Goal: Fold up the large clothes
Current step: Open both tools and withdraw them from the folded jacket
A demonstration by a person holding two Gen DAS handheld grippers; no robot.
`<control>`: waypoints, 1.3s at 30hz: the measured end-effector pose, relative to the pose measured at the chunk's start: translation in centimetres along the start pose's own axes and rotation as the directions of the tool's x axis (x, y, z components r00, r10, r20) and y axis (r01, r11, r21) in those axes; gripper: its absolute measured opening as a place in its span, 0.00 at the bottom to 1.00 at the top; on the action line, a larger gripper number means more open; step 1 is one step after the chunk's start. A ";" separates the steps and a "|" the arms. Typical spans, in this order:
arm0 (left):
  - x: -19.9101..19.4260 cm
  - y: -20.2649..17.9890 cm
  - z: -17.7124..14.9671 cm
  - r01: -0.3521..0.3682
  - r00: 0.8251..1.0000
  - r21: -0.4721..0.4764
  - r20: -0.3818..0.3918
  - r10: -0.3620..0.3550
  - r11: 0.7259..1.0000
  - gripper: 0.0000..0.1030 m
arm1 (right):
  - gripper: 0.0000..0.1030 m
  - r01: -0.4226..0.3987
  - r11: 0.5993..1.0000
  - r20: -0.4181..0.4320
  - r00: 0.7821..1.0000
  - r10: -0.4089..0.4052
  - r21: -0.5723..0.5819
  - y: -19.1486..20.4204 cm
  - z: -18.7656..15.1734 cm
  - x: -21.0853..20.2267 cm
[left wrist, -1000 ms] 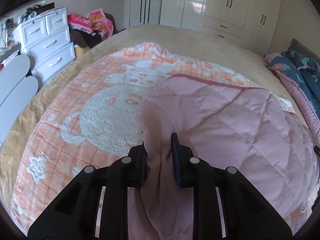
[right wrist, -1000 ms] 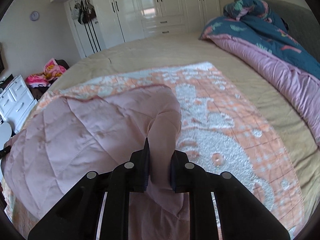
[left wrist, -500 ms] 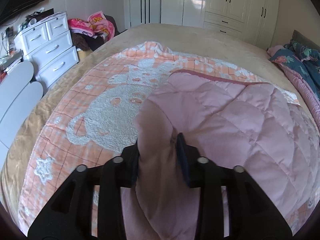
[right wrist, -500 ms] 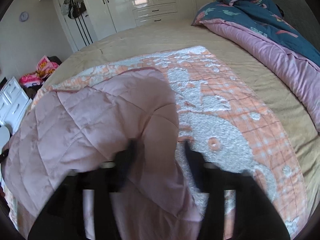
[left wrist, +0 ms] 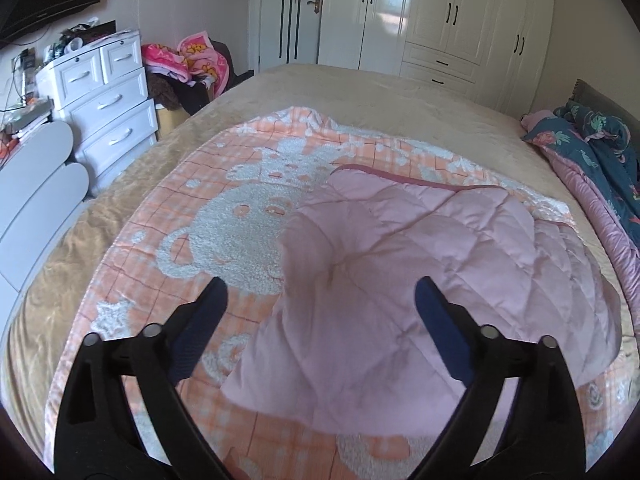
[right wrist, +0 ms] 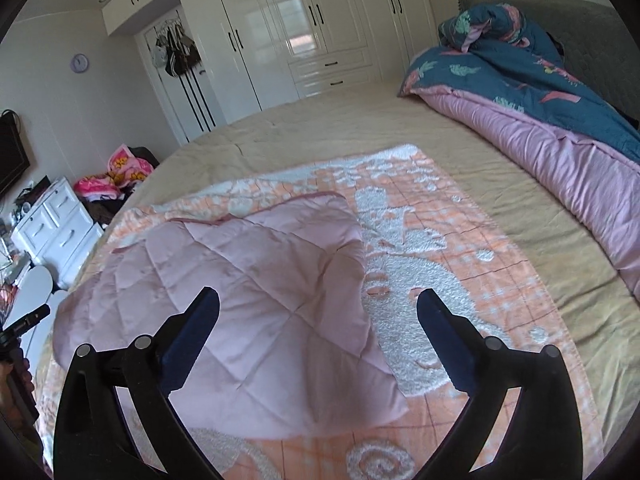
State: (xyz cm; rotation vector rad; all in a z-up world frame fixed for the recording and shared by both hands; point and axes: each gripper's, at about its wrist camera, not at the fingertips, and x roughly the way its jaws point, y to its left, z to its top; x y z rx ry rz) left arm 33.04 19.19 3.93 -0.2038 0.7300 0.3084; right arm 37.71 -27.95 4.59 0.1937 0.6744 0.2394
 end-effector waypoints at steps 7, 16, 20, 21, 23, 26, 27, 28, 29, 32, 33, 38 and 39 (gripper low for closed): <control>-2.9 -0.1 -0.8 0.009 1.000 0.008 0.020 -0.009 1.000 0.91 | 0.96 -0.010 1.000 0.019 1.000 0.011 -0.015 0.2 -0.5 -3.2; -6.0 -0.4 -2.4 0.031 0.999 0.015 0.030 -0.032 0.999 0.91 | 0.96 -0.024 0.998 0.029 0.999 0.026 -0.052 1.0 -1.7 -5.9; -6.6 -0.3 -3.5 0.036 0.999 0.011 0.023 -0.036 0.999 0.91 | 0.96 -0.032 0.998 0.027 0.999 0.034 -0.054 1.4 -2.6 -6.8; -6.7 -0.2 -3.9 0.036 0.999 0.011 0.020 -0.037 0.999 0.91 | 0.96 -0.034 0.998 0.026 0.999 0.036 -0.055 1.5 -3.0 -7.0; -7.0 -0.1 -4.6 0.038 0.999 0.010 0.014 -0.038 0.999 0.91 | 0.96 -0.040 0.998 0.017 0.999 0.041 -0.054 1.7 -3.6 -7.1; -7.3 0.1 -5.8 0.044 0.999 0.004 0.000 -0.044 0.999 0.91 | 0.96 -0.053 0.998 -0.002 0.999 0.053 -0.045 2.0 -4.8 -7.2; -7.4 0.2 -6.2 0.047 0.999 0.001 -0.003 -0.047 0.999 0.91 | 0.96 -0.060 0.997 -0.010 0.998 0.060 -0.043 2.2 -5.2 -7.2; -7.5 0.3 -6.6 0.053 0.999 -0.006 -0.007 -0.053 0.999 0.91 | 0.96 -0.063 0.997 -0.015 0.998 0.062 -0.042 2.3 -5.5 -7.2; -7.5 0.4 -7.0 0.058 0.998 -0.012 -0.013 -0.058 0.998 0.91 | 0.96 -0.061 0.998 -0.020 0.998 0.060 -0.035 2.4 -6.1 -7.2; -7.4 0.7 -8.2 0.077 0.996 -0.038 -0.031 -0.078 0.996 0.91 | 0.96 -0.074 0.997 -0.043 0.996 0.074 -0.006 2.4 -7.2 -6.8; -7.2 0.8 -8.5 0.079 0.996 -0.043 -0.038 -0.081 0.996 0.91 | 0.96 -0.073 0.997 -0.049 0.996 0.073 0.004 2.4 -7.6 -6.6; -5.7 1.6 -10.2 0.097 0.991 -0.113 -0.082 -0.106 0.989 0.91 | 0.96 -0.065 0.995 -0.079 0.994 0.071 0.069 1.8 -9.2 -5.4; -5.4 1.7 -10.4 0.096 0.990 -0.122 -0.089 -0.108 0.988 0.91 | 0.96 -0.062 0.994 -0.086 0.994 0.070 0.086 1.6 -9.5 -5.0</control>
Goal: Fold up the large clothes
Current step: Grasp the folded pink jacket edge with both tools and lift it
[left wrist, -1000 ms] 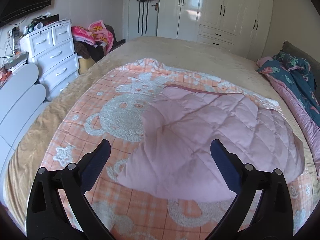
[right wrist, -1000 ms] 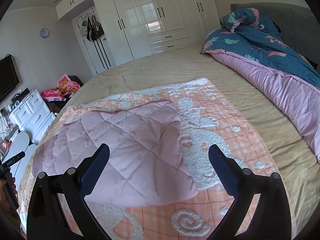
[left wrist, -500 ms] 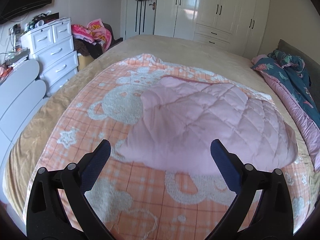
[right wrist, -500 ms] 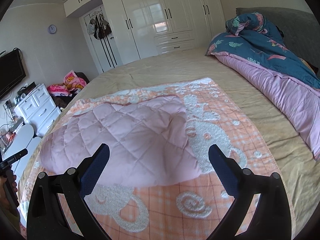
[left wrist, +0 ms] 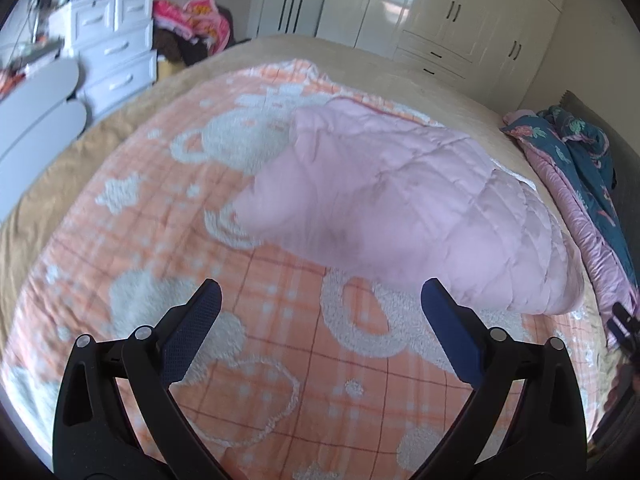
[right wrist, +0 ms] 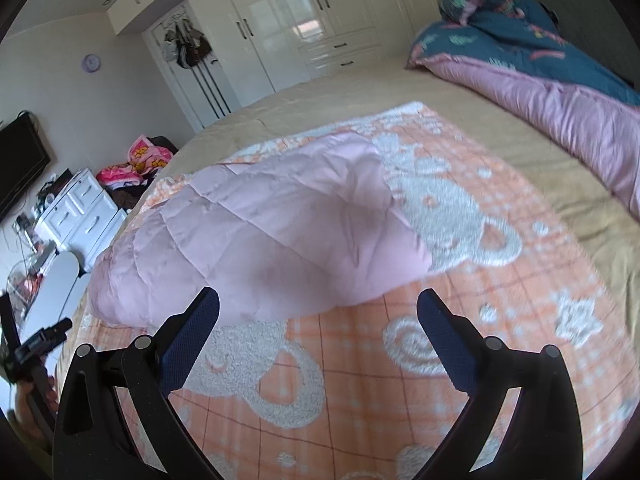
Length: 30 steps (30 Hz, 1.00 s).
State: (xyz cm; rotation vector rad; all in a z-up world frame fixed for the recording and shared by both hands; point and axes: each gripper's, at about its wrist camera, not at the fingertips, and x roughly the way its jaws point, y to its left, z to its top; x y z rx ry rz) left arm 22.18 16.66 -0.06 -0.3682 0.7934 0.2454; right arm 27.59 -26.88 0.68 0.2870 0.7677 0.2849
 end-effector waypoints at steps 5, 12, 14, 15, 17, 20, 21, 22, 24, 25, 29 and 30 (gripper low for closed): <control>2.4 1.0 -1.1 0.013 0.998 -0.084 -0.057 -0.018 0.996 0.91 | 0.96 0.020 0.996 -0.033 0.999 -0.017 0.091 -1.4 -1.2 2.1; 5.0 1.7 -1.5 0.041 0.993 -0.175 -0.103 -0.060 0.984 0.91 | 0.96 0.056 0.989 -0.071 0.996 -0.046 0.138 -2.3 -2.0 4.6; 5.6 1.7 -1.3 0.050 0.991 -0.199 -0.109 -0.073 0.979 0.91 | 0.96 0.054 0.986 -0.075 0.996 -0.042 0.160 -2.6 -1.9 5.1; 5.7 1.6 -1.2 0.047 0.992 -0.200 -0.109 -0.069 0.979 0.91 | 0.96 0.047 0.984 -0.078 0.996 -0.034 0.170 -2.8 -1.9 5.4; 6.1 1.2 -0.7 0.046 0.992 -0.200 -0.107 -0.068 0.979 0.91 | 0.96 0.038 0.978 -0.084 0.996 -0.021 0.206 -3.2 -1.7 6.0; 6.8 0.9 0.0 0.081 0.988 -0.237 -0.109 -0.109 0.968 0.91 | 0.96 0.029 0.970 -0.092 0.996 -0.007 0.242 -3.7 -1.1 6.9; 7.1 0.9 0.4 0.091 0.987 -0.257 -0.108 -0.122 0.962 0.91 | 0.96 0.027 0.968 -0.095 0.996 -0.003 0.251 -3.7 -1.0 7.2; 7.4 0.9 0.6 0.098 0.985 -0.270 -0.108 -0.131 0.958 0.91 | 0.96 0.024 0.966 -0.097 0.995 0.001 0.258 -3.7 -0.8 7.5; 7.9 0.9 1.1 0.110 0.984 -0.294 -0.105 -0.146 0.949 0.91 | 0.96 0.025 0.962 -0.100 0.995 0.002 0.273 -3.8 -0.4 8.1; 8.3 0.9 1.4 0.118 0.982 -0.306 -0.105 -0.157 0.945 0.91 | 0.96 0.022 0.961 -0.101 0.995 0.007 0.275 -3.8 -0.3 8.4; 9.5 1.0 2.3 0.150 0.974 -0.357 -0.107 -0.200 0.922 0.91 | 0.96 0.014 0.956 -0.117 0.993 0.022 0.293 -3.9 0.2 9.7; 9.9 1.2 2.5 0.161 0.971 -0.377 -0.105 -0.215 0.912 0.91 | 0.96 0.013 0.955 -0.118 0.993 0.023 0.296 -3.9 0.3 9.9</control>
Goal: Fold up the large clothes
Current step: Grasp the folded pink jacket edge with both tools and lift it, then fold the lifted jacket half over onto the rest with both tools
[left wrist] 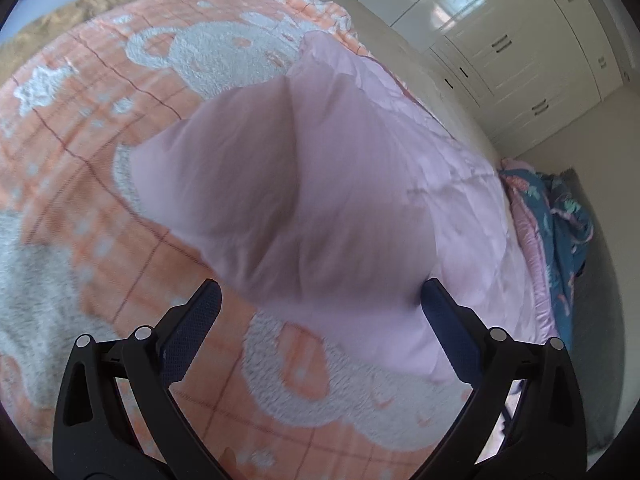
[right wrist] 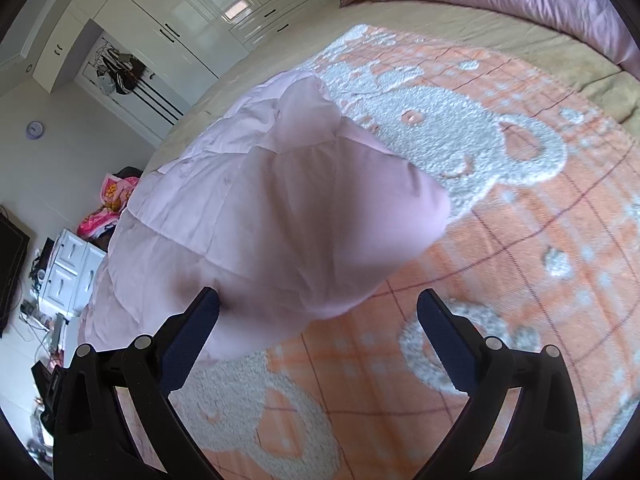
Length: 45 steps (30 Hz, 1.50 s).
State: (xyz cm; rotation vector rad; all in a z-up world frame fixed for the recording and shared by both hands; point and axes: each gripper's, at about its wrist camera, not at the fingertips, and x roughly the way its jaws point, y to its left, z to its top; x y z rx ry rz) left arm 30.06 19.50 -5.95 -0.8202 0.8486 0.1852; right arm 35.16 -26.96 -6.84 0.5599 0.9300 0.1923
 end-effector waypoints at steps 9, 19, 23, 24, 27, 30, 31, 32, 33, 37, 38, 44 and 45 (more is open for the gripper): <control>2.6 1.5 1.5 0.060 0.998 -0.121 -0.002 -0.061 0.991 0.92 | 0.96 -0.027 1.000 0.004 1.000 0.027 0.015 0.4 1.0 1.9; 4.7 2.1 2.0 0.110 0.994 -0.162 0.032 -0.106 0.981 0.92 | 0.96 -0.076 0.992 0.018 0.997 0.075 0.095 -0.1 1.6 4.3; 5.0 2.0 2.0 0.108 0.994 -0.151 0.040 -0.103 0.983 0.92 | 0.96 -0.098 0.989 0.032 0.995 0.095 0.114 -0.3 1.7 5.0; 5.1 2.0 2.1 0.107 0.994 -0.148 0.041 -0.102 0.983 0.92 | 0.96 -0.100 0.988 0.036 0.995 0.096 0.115 -0.2 1.8 5.2; 5.1 2.0 2.0 0.107 0.994 -0.140 0.047 -0.101 0.984 0.92 | 0.96 -0.100 0.988 0.045 0.994 0.095 0.115 0.1 1.9 5.4; 5.1 2.0 2.0 0.106 0.994 -0.135 0.052 -0.099 0.985 0.92 | 0.96 -0.099 0.989 0.055 0.994 0.093 0.107 0.4 1.9 5.5; 5.1 1.9 2.1 0.103 0.994 -0.131 0.055 -0.096 0.986 0.92 | 0.96 -0.098 0.990 0.058 0.994 0.092 0.103 0.4 1.9 5.5; 5.1 1.8 2.1 0.100 0.994 -0.127 0.058 -0.093 0.987 0.92 | 0.95 -0.100 0.990 0.061 0.994 0.095 0.096 0.5 1.9 5.6; 5.1 1.7 2.1 0.097 0.994 -0.121 0.062 -0.090 0.988 0.91 | 0.94 -0.104 0.990 0.062 0.993 0.098 0.091 0.6 1.9 5.6; 4.5 0.9 1.9 0.088 0.993 -0.074 0.088 -0.081 0.993 0.75 | 0.76 -0.135 0.990 0.067 0.989 0.131 0.045 1.2 2.0 5.3; 4.3 0.5 1.8 0.083 0.992 -0.059 0.096 -0.077 0.995 0.66 | 0.71 -0.139 0.990 0.070 0.988 0.137 0.031 1.4 2.1 5.2; 2.7 -2.2 1.8 0.027 0.990 0.083 0.138 -0.038 0.996 0.40 | 0.50 -0.108 0.986 0.082 0.989 0.119 -0.127 3.6 2.3 4.2; 2.7 -2.5 2.1 0.019 0.989 0.100 0.145 -0.034 0.995 0.38 | 0.48 -0.098 0.982 0.084 0.990 0.112 -0.161 4.1 2.4 4.0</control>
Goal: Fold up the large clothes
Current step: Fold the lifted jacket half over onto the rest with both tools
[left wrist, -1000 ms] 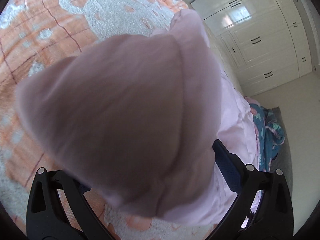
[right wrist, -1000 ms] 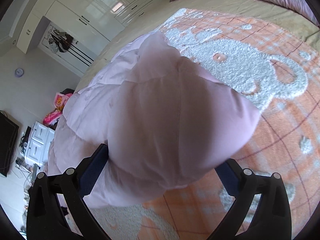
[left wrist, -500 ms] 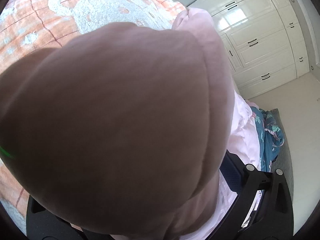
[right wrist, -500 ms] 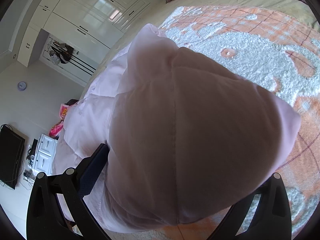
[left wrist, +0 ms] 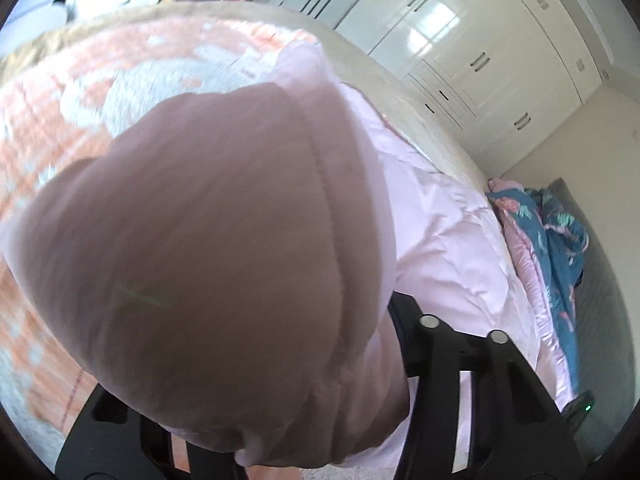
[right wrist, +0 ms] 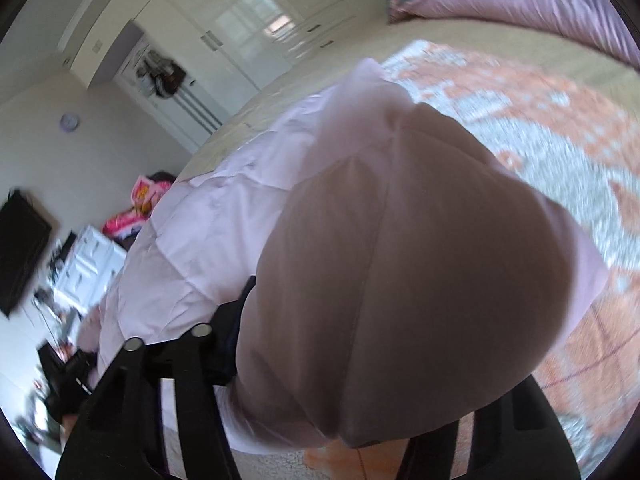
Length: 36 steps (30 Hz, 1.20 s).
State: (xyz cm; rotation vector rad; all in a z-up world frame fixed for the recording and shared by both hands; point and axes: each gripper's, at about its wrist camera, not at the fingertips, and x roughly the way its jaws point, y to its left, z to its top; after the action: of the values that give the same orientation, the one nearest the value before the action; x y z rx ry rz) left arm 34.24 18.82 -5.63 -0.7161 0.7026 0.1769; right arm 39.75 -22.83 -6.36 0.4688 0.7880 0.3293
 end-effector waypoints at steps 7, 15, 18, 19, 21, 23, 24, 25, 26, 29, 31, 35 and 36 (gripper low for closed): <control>-1.1 -3.2 0.8 -0.082 0.995 0.161 0.066 0.072 0.984 0.32 | 0.39 0.035 0.988 0.011 0.999 -0.033 -0.150 2.4 0.5 -1.3; -2.7 -5.1 1.1 -0.096 0.993 0.211 0.083 0.080 0.973 0.31 | 0.35 0.024 0.968 0.046 0.999 -0.012 -0.249 5.5 1.5 -4.7; -4.3 -5.3 1.0 -0.086 0.994 0.216 0.086 0.069 0.973 0.30 | 0.34 0.011 0.961 0.059 0.998 0.006 -0.276 6.8 1.8 -6.5; -4.9 -5.5 0.9 -0.083 0.994 0.220 0.086 0.066 0.972 0.30 | 0.34 0.008 0.959 0.061 0.998 0.010 -0.283 7.1 2.1 -6.9; -5.8 -5.6 0.7 -0.078 0.995 0.223 0.085 0.060 0.972 0.30 | 0.34 0.006 0.952 0.066 0.998 0.015 -0.306 8.0 2.2 -8.1; -6.9 -5.6 0.5 -0.074 0.995 0.224 0.085 0.056 0.972 0.30 | 0.33 0.005 0.946 0.070 0.997 0.019 -0.325 8.5 2.0 -9.2; -7.2 -5.5 0.4 -0.073 0.995 0.226 0.086 0.055 0.971 0.30 | 0.33 0.005 0.944 0.071 0.997 0.019 -0.330 8.7 1.8 -9.8; -7.8 -5.6 0.3 -0.070 0.995 0.226 0.086 0.051 0.972 0.30 | 0.33 0.005 0.943 0.070 0.997 0.019 -0.332 8.9 1.7 -10.2; -8.2 -5.5 0.1 -0.067 0.995 0.224 0.086 0.049 0.972 0.30 | 0.33 0.003 0.942 0.071 0.997 0.022 -0.335 9.0 1.5 -10.8; -9.6 -5.5 -0.5 -0.063 0.995 0.226 0.084 0.045 0.972 0.30 | 0.33 -0.002 0.941 0.069 0.997 0.027 -0.337 9.1 0.8 -12.2; -10.4 -5.4 -1.0 -0.060 0.996 0.228 0.083 0.042 0.972 0.30 | 0.33 -0.003 0.941 0.069 0.997 0.028 -0.339 9.2 0.3 -12.9; -11.7 -5.1 -1.8 -0.056 0.996 0.228 0.080 0.039 0.972 0.30 | 0.33 -0.004 0.941 0.062 0.998 0.026 -0.337 9.0 -0.6 -14.4; -11.9 -5.0 -1.9 -0.056 0.996 0.227 0.079 0.039 0.972 0.30 | 0.33 -0.004 0.941 0.060 0.998 0.026 -0.338 9.0 -0.8 -14.8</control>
State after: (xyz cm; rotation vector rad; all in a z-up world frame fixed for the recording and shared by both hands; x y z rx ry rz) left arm 26.10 14.82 3.72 -0.4700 0.6572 0.1620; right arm 28.38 -21.63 6.68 0.1612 0.6491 0.4522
